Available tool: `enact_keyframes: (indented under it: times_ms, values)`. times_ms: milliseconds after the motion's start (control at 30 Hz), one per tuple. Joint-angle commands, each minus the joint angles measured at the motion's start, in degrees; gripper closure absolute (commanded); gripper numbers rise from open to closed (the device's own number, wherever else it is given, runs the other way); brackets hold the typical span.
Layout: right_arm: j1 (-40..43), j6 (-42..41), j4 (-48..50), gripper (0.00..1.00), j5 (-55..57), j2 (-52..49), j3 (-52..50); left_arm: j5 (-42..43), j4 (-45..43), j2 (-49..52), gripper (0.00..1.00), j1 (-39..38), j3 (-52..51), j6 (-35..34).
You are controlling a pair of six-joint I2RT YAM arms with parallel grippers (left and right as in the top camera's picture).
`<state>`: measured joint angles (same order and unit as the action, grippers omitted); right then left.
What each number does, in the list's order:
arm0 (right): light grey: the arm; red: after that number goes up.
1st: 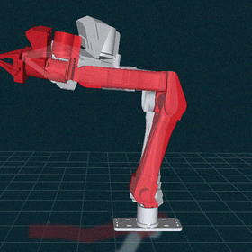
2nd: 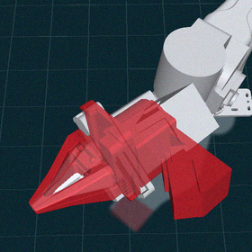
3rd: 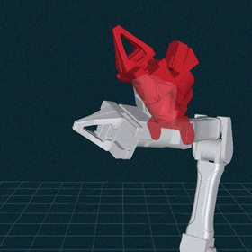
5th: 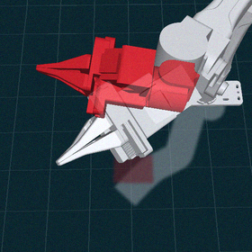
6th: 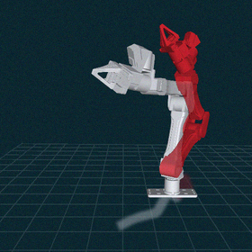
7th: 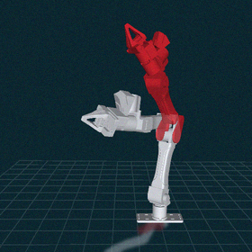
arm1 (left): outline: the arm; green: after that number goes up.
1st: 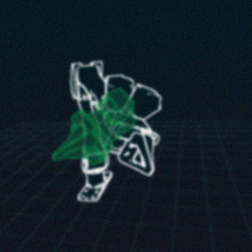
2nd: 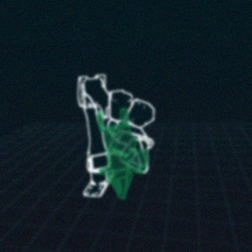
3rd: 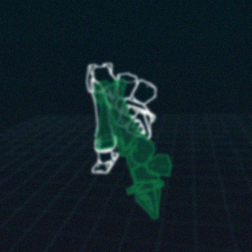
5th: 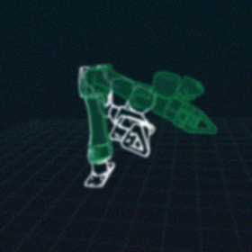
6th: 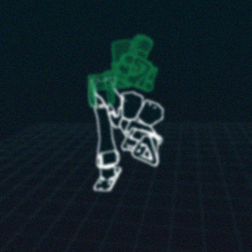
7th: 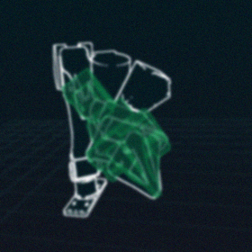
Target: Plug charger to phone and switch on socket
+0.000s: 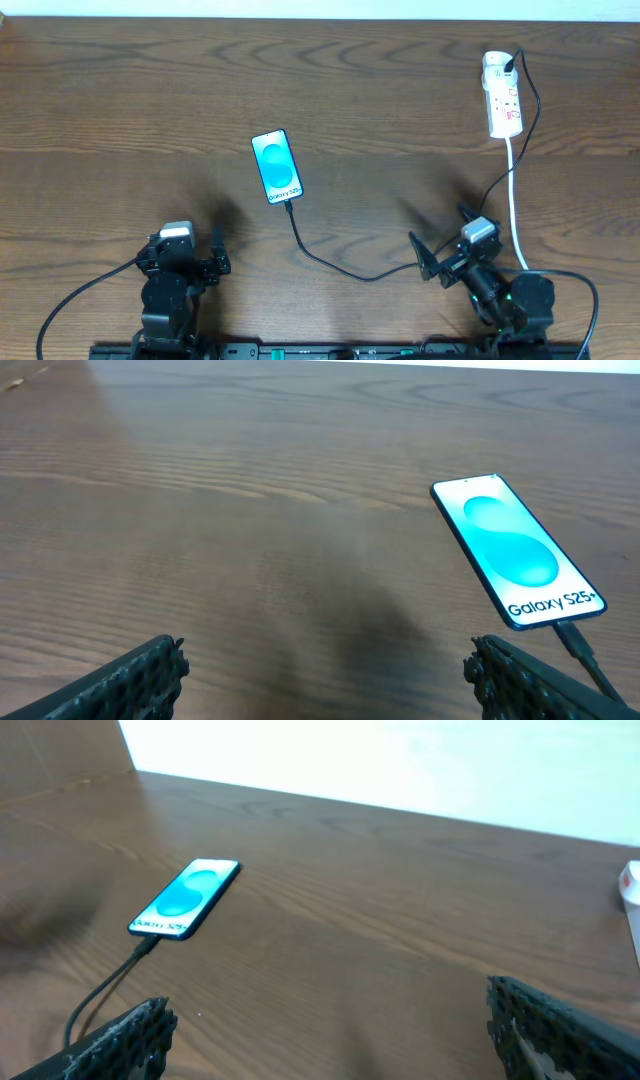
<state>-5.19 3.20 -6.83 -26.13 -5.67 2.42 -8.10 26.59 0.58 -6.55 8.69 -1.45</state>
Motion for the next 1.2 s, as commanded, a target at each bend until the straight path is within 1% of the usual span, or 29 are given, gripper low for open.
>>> enact_keyframes:
  times_ms: [0, 167, 1167]
  values:
    - [0.9, 0.7, 0.8, 0.01, -0.1, 4.0, -0.6, -0.7, 0.1, -0.4, 0.07, -0.3, -1.1, 0.0]
    - [1.1, 0.7, 0.9, 0.01, 2.7, 5.4, -0.7, -0.7, 0.1, -0.4, 0.07, -0.3, -1.1, 0.0]
    - [2.2, 0.7, 0.9, 0.01, 2.4, 5.4, -0.7, -0.7, 0.1, -0.4, 0.07, -0.3, -1.1, 0.0]
